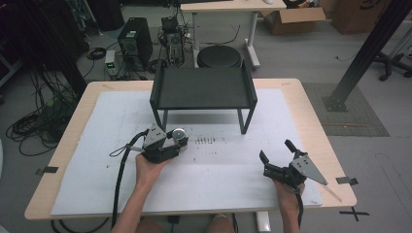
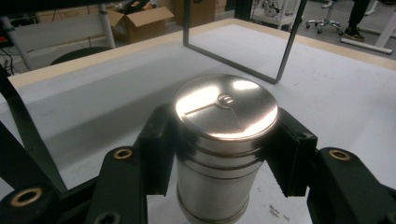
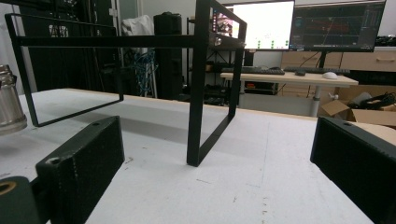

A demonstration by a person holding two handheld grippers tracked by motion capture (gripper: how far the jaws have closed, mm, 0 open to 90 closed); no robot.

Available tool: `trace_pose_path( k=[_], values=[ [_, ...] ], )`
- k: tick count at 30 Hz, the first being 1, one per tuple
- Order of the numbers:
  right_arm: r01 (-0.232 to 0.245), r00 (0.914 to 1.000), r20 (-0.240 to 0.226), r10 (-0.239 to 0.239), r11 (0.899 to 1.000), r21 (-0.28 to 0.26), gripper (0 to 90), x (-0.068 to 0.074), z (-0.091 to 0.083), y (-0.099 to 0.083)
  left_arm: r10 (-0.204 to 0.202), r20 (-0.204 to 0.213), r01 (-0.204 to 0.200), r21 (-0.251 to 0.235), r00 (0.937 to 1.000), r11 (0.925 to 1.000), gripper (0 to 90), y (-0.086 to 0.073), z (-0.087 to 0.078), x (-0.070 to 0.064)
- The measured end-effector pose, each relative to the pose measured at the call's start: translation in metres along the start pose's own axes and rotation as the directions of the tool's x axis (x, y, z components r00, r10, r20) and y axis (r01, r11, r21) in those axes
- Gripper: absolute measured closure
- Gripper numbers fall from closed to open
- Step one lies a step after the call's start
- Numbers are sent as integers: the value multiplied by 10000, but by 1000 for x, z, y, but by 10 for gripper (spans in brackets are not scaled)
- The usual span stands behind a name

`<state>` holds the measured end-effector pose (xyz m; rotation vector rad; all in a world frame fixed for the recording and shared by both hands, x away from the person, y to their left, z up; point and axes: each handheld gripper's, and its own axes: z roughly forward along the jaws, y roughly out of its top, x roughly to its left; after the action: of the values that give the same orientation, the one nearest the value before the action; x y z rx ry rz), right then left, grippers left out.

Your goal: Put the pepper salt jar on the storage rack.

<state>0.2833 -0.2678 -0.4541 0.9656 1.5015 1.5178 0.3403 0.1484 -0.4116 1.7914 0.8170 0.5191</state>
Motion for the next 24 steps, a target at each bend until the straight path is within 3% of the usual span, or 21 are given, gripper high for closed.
trace_pose_path(
  k=[9, 24],
  values=[
    [5, 10000, -6, -5, 10000, -15, 26, 0, 0, 0, 191, -45, -192, -155, 9998, 9997, 487, 23, -5, -3],
    [-8, 10000, 6, 8, 10000, -20, 26, 0, 0, 0, 615, 283, -609, -227, 9977, 9979, 488, 68, -8, -6]
  ],
)
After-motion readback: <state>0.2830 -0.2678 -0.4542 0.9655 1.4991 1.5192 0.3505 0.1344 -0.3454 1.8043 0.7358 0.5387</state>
